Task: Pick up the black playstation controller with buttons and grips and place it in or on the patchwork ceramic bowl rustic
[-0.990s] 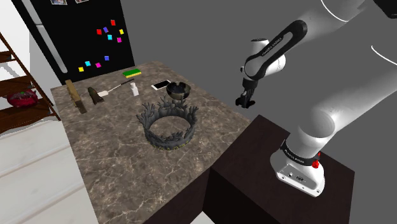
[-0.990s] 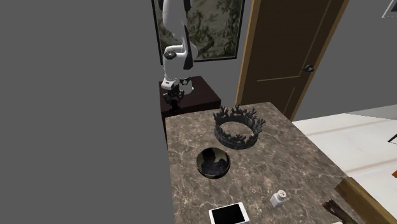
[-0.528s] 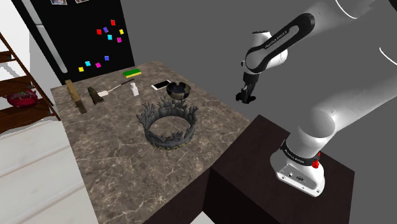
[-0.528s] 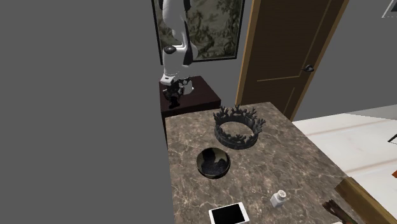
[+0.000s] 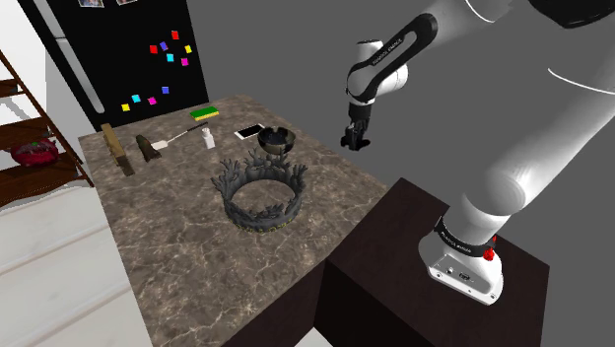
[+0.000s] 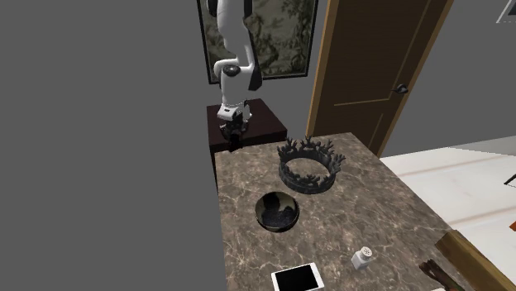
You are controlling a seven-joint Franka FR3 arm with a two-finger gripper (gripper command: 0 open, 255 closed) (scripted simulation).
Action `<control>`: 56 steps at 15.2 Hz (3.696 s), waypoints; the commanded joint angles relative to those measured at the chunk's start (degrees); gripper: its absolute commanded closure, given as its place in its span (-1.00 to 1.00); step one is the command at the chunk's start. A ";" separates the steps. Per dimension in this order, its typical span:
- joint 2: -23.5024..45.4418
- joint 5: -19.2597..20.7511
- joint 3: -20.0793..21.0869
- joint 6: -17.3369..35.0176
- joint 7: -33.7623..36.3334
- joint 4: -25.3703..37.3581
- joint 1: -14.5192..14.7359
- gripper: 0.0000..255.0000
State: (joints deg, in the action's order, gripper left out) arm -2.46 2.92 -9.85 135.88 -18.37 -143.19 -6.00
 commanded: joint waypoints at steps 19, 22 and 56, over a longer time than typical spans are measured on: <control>38.20 -5.29 5.07 -18.18 6.82 56.04 4.35 1.00; 46.04 -5.50 5.48 -23.71 7.82 69.41 4.54 1.00; 67.48 -5.77 6.17 -37.88 9.55 105.05 4.11 -1.00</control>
State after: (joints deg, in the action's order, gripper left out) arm 64.65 -2.86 -3.67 99.91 -8.74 -40.28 -1.70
